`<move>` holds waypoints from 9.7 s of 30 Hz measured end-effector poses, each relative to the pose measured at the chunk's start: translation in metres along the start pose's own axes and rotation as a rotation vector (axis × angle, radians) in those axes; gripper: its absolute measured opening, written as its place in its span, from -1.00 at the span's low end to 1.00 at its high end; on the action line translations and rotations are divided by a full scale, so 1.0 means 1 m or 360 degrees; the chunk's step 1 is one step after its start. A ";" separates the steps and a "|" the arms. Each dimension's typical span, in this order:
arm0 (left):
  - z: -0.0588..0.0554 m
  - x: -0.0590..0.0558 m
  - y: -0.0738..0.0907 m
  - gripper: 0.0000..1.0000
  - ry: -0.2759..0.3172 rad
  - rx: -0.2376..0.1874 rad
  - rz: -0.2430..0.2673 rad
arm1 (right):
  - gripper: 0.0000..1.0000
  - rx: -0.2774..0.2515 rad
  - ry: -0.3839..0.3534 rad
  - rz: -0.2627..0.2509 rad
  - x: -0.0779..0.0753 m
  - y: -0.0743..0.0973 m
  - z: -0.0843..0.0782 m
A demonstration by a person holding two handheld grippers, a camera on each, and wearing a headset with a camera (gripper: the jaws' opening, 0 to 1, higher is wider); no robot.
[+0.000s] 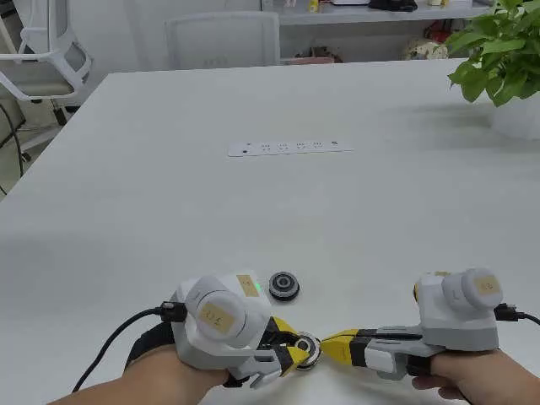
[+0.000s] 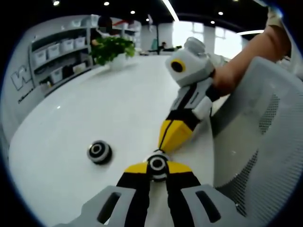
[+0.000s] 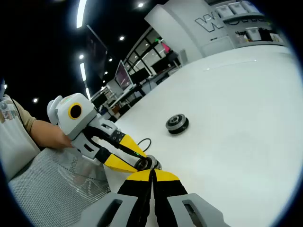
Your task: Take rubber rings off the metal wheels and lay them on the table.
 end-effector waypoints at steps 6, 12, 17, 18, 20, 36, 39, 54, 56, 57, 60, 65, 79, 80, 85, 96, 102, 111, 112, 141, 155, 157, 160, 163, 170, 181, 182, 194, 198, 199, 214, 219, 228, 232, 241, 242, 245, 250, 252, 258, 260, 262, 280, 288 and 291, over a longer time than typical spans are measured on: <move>0.000 -0.001 0.000 -0.76 -0.0002 0.0002 0.0000 | -1.00 0.0002 -0.0030 0.0017 0.001 -0.001 0.001; 0.000 -0.001 0.000 -0.76 -0.0003 0.0005 0.0002 | -1.00 -0.0014 -0.0062 0.0041 0.001 -0.001 0.001; 0.000 -0.001 0.000 -0.76 -0.0004 0.0009 0.0007 | -1.00 -0.0027 -0.0084 0.0063 0.001 -0.001 0.001; 0.000 -0.001 0.000 -0.76 -0.0004 0.0009 0.0007 | -1.00 -0.0029 -0.0090 0.0068 0.002 -0.001 0.002; 0.000 -0.001 0.000 -0.76 -0.0003 0.0009 0.0007 | -1.00 -0.0030 -0.0090 0.0074 0.003 -0.001 0.002; 0.001 -0.001 0.000 -0.77 -0.0008 0.0015 0.0004 | -1.00 -0.0019 -0.0060 0.0121 0.008 -0.005 0.002; 0.001 -0.001 0.000 -0.77 -0.0010 0.0015 0.0003 | -1.00 -0.0016 -0.0051 0.0127 0.009 -0.006 0.002; 0.001 -0.001 -0.001 -0.77 -0.0012 0.0008 0.0002 | -1.00 -0.0012 0.0013 0.0211 0.019 -0.008 0.003; 0.001 -0.001 -0.001 -0.77 -0.0012 0.0006 0.0001 | -1.00 -0.0027 0.0001 0.0190 0.016 -0.007 0.003; 0.001 -0.001 -0.001 -0.77 -0.0011 0.0005 0.0000 | -1.00 -0.0031 0.0001 0.0177 0.014 -0.007 0.003; 0.001 -0.001 -0.001 -0.76 -0.0010 0.0002 0.0000 | -1.00 -0.0038 0.0006 0.0121 0.008 -0.005 0.002; 0.001 -0.002 -0.001 -0.75 -0.0034 -0.0006 0.0000 | -1.00 -0.0045 0.0011 0.0109 0.008 -0.005 0.003; 0.003 -0.002 0.004 -0.60 -0.0041 -0.0002 -0.0049 | -1.00 -0.0045 0.0033 0.0115 0.009 -0.003 0.004; 0.004 -0.003 0.005 -0.55 -0.0036 -0.0002 -0.0060 | -1.00 -0.0046 0.0037 0.0116 0.010 -0.003 0.004; 0.007 -0.007 0.012 -0.41 -0.0030 -0.0005 -0.0087 | -1.00 -0.0055 0.0039 0.0124 0.011 -0.002 0.005; 0.019 -0.009 0.040 -0.14 0.0028 -0.0067 -0.0092 | -1.00 -0.0046 0.0086 0.0154 0.018 0.001 0.009; 0.019 -0.006 0.057 0.06 0.0054 -0.0074 -0.0047 | -1.00 -0.0046 0.0108 0.0167 0.025 0.003 0.013; 0.018 0.001 0.083 0.25 0.0124 -0.0112 0.0024 | -1.00 -0.0027 0.0160 0.0185 0.038 0.002 0.020; 0.018 0.002 0.086 0.28 0.0129 -0.0114 0.0029 | -1.00 -0.0024 0.0167 0.0187 0.039 0.002 0.021; -0.014 0.021 0.141 0.43 0.0294 -0.0136 0.0254 | -1.00 0.0176 0.0379 0.0209 0.053 -0.039 0.050; -0.027 0.024 0.153 0.44 0.0359 -0.0133 0.0315 | -1.00 0.0304 0.0391 0.0135 0.042 -0.074 0.047; -0.028 0.023 0.153 0.44 0.0366 -0.0132 0.0316 | -1.00 0.0321 0.0400 0.0117 0.041 -0.078 0.046; -0.030 0.023 0.153 0.44 0.0372 -0.0129 0.0315 | -1.00 0.0350 0.0409 0.0068 0.038 -0.081 0.043; -0.030 0.024 0.153 0.44 0.0379 -0.0131 0.0317 | -1.00 0.0364 0.0407 0.0027 0.033 -0.083 0.041; -0.031 0.023 0.152 0.44 0.0384 -0.0124 0.0312 | -1.00 0.0382 0.0438 -0.0007 0.029 -0.083 0.038; -0.030 0.023 0.150 0.42 0.0378 -0.0124 0.0306 | -0.75 0.0357 0.0472 -0.0019 0.027 -0.080 0.037; -0.030 0.023 0.150 0.42 0.0381 -0.0124 0.0306 | -0.72 0.0352 0.0473 -0.0017 0.028 -0.080 0.038; -0.028 0.027 0.148 0.41 0.0386 -0.0125 0.0303 | -0.54 0.0213 0.0473 0.0045 0.039 -0.068 0.055; -0.026 0.030 0.147 0.40 0.0385 -0.0126 0.0302 | -0.53 0.0166 0.0474 0.0062 0.042 -0.061 0.061; -0.026 0.030 0.147 0.39 0.0384 -0.0126 0.0302 | -0.53 0.0162 0.0474 0.0063 0.042 -0.060 0.061; -0.008 0.051 0.128 0.36 0.0338 -0.0129 0.0277 | -0.47 0.0058 0.0532 0.0010 0.034 -0.029 0.076; -0.003 0.056 0.116 0.34 0.0276 -0.0088 0.0258 | -0.48 0.0031 0.0528 -0.0034 0.023 -0.020 0.080; -0.001 0.064 0.093 0.33 0.0234 -0.0046 0.0204 | -0.48 0.0019 0.0503 -0.0089 0.010 -0.013 0.079; -0.002 0.069 0.084 0.32 0.0225 -0.0026 0.0186 | -0.48 0.0026 0.0504 -0.0106 0.004 -0.012 0.078; -0.005 0.077 0.066 0.29 0.0206 0.0017 0.0149 | -0.49 0.0047 0.0516 -0.0148 -0.011 -0.014 0.074; -0.005 0.077 0.064 0.28 0.0207 0.0017 0.0145 | -0.49 0.0049 0.0515 -0.0150 -0.012 -0.014 0.074; -0.005 0.079 0.058 0.25 0.0198 0.0026 0.0142 | -0.50 0.0056 0.0519 -0.0154 -0.015 -0.017 0.073; -0.003 0.081 0.050 0.23 0.0193 0.0029 0.0124 | -0.50 0.0073 0.0527 -0.0151 -0.018 -0.021 0.072; -0.003 0.082 0.047 0.22 0.0190 0.0033 0.0116 | -0.50 0.0079 0.0530 -0.0150 -0.019 -0.023 0.072; -0.002 0.085 0.036 0.20 0.0181 0.0036 0.0089 | -0.50 0.0081 0.0525 -0.0146 -0.022 -0.026 0.073; -0.001 0.086 0.032 0.18 0.0181 0.0035 0.0081 | -0.50 0.0086 0.0527 -0.0145 -0.023 -0.027 0.073; 0.000 0.087 0.028 0.16 0.0186 0.0030 0.0074 | -0.50 0.0089 0.0528 -0.0146 -0.024 -0.027 0.072; 0.002 0.092 0.005 -0.11 0.0194 0.0027 0.0036 | -0.49 0.0102 0.0517 -0.0144 -0.031 -0.032 0.069; 0.002 0.091 -0.003 -0.31 0.0183 0.0033 0.0022 | -0.49 0.0102 0.0512 -0.0140 -0.032 -0.033 0.067; 0.001 0.091 -0.006 -0.38 0.0181 0.0045 0.0015 | -0.48 0.0104 0.0511 -0.0139 -0.032 -0.033 0.067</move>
Point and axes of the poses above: the centre of the closed fingertips' face, and the gripper's own axes: y roughly backward along the fingers, x roughly to its left, z roughly out of its top, the point moved 6 cm from there along y, roughly backward along the fingers, and after that the axes turned 9 degrees about -y, right-handed, at the moved point
